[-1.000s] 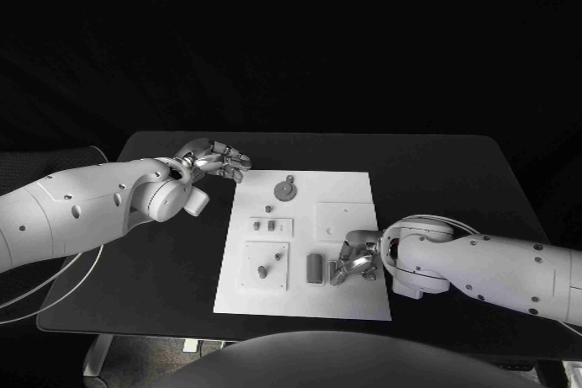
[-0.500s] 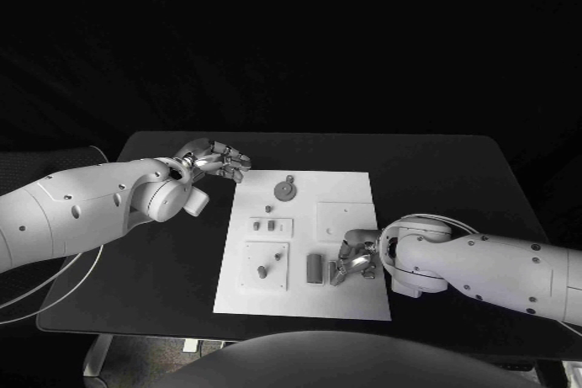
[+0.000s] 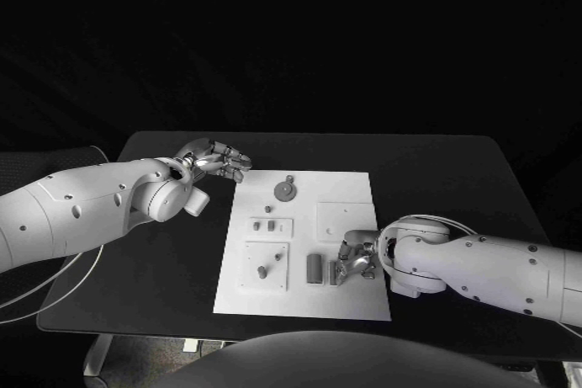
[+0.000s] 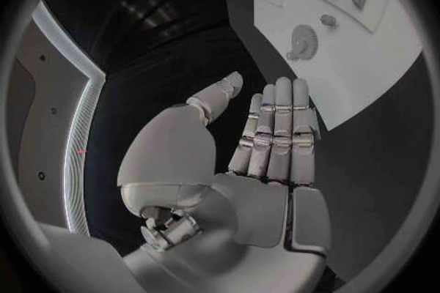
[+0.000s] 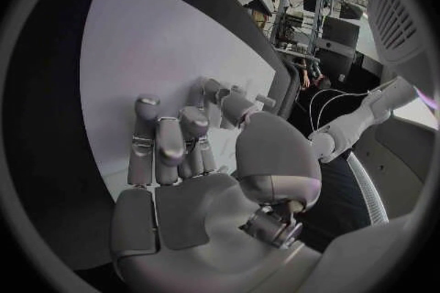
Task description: Assemble the parts on the task board
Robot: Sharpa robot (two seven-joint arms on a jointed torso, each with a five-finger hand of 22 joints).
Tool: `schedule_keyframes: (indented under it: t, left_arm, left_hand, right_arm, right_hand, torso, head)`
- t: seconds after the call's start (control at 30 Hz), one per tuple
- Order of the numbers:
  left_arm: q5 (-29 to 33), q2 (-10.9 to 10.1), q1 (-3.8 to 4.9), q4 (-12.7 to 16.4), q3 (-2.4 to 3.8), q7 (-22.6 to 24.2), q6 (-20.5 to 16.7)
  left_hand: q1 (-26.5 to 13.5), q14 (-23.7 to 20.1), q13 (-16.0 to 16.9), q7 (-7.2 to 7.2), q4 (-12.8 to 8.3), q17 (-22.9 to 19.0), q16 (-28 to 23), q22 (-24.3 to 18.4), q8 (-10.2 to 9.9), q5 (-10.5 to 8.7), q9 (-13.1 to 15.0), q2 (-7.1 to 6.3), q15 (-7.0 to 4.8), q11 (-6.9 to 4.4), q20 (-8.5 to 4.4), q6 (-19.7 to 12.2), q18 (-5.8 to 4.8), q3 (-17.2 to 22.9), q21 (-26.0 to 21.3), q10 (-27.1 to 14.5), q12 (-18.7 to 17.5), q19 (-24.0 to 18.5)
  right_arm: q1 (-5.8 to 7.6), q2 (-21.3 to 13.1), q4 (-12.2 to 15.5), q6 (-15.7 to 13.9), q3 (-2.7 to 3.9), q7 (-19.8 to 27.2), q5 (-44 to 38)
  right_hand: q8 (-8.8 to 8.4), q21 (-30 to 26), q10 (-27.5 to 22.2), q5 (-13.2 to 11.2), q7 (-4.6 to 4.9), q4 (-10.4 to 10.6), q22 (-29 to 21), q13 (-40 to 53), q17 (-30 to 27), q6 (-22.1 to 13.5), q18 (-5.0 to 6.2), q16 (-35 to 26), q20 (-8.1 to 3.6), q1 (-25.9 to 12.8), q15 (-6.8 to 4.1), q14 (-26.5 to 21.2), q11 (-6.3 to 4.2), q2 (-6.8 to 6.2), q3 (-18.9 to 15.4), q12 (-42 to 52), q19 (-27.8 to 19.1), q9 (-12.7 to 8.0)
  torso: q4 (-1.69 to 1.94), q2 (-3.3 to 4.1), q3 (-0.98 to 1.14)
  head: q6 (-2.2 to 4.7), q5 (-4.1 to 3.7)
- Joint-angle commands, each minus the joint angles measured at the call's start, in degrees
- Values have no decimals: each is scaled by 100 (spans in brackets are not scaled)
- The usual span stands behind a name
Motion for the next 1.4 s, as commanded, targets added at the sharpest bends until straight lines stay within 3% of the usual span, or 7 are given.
schedule_keyframes:
  t: [0.03,0.73,0.87,1.0,1.17,1.33,1.4]
  left_arm:
    - [-23,9,7,17,4,36,64]
    - [-23,-2,7,9,3,43,61]
    - [-20,-4,8,-23,3,68,89]
    - [41,-2,9,-101,3,92,65]
    - [102,31,9,-196,4,150,53]
    - [251,79,10,-280,7,227,49]
    - [363,98,11,-303,10,270,54]
  left_hand:
    - [-16,14,-6,6,37,10,-31,10,37,28,-10,9,25,22,8,-35,101,7,-28,9,-11,-19]
    - [-18,16,-7,7,39,23,-41,14,38,26,-12,6,26,22,9,-37,100,5,-32,8,-11,-19]
    - [-21,16,-7,8,40,26,-44,15,38,24,-13,1,26,23,9,-38,99,2,-33,7,-11,-20]
    - [-25,10,-8,8,42,31,-54,15,38,21,-14,-6,29,23,11,-39,98,-1,-38,6,-11,-25]
    - [-28,-48,-11,9,47,45,-122,5,41,19,-20,-11,56,25,32,-44,87,0,-85,2,-13,-84]
    - [-23,-162,-22,17,44,56,-243,-14,38,19,-31,-10,114,35,83,-62,73,5,-170,-23,-20,-201]
    - [-19,-292,-31,26,36,42,-354,-34,31,20,-40,-1,174,47,138,-85,61,7,-246,-51,-27,-322]
  right_arm:
    - [-63,29,-32,95,-43,-123,-209]
    - [-62,-191,39,48,-38,-40,-89]
    - [50,-287,73,5,-4,16,203]
    - [233,-349,99,-248,62,156,407]
    - [432,-379,32,-616,141,354,502]
    - [520,-291,-432,-965,292,756,841]
    - [530,-206,-810,-1212,365,1437,1076]
  right_hand:
    - [17,-1,48,-8,-2,4,102,-1,13,37,76,-10,-15,41,8,45,-11,77,-15,14,-1,9]
    - [16,3,63,-11,-2,4,103,0,2,38,76,-11,-12,22,18,48,-12,44,-54,16,3,9]
    - [-39,-6,43,-12,27,31,93,-19,-64,-61,76,-30,6,-81,17,21,17,-33,-117,-14,8,-13]
    - [-110,-28,8,-1,80,221,77,-31,-160,-164,76,-59,35,-384,10,-27,70,-353,-209,-46,10,-50]
    - [-206,-76,-46,-17,153,829,61,-45,-319,-308,76,-103,32,-772,-14,-122,143,-871,-144,-78,-1,-101]
    - [-254,-84,-97,-23,179,929,76,-47,-381,-417,76,-119,20,-835,-21,-181,161,-931,-245,-93,-40,-112]
    - [-284,-94,-121,-22,204,920,81,-54,-383,-488,76,-129,16,-789,-13,-198,185,-914,-266,-106,-69,-118]
  torso:
    - [-4,2,5]
    - [-4,-1,3]
    - [-7,-3,3]
    - [-5,-3,5]
    - [-4,-6,-2]
    - [-7,-9,3]
    - [-10,-18,-4]
  head:
    - [0,-2]
    - [0,-1]
    - [20,-2]
    - [98,-15]
    - [248,-42]
    - [457,-82]
    - [577,-110]
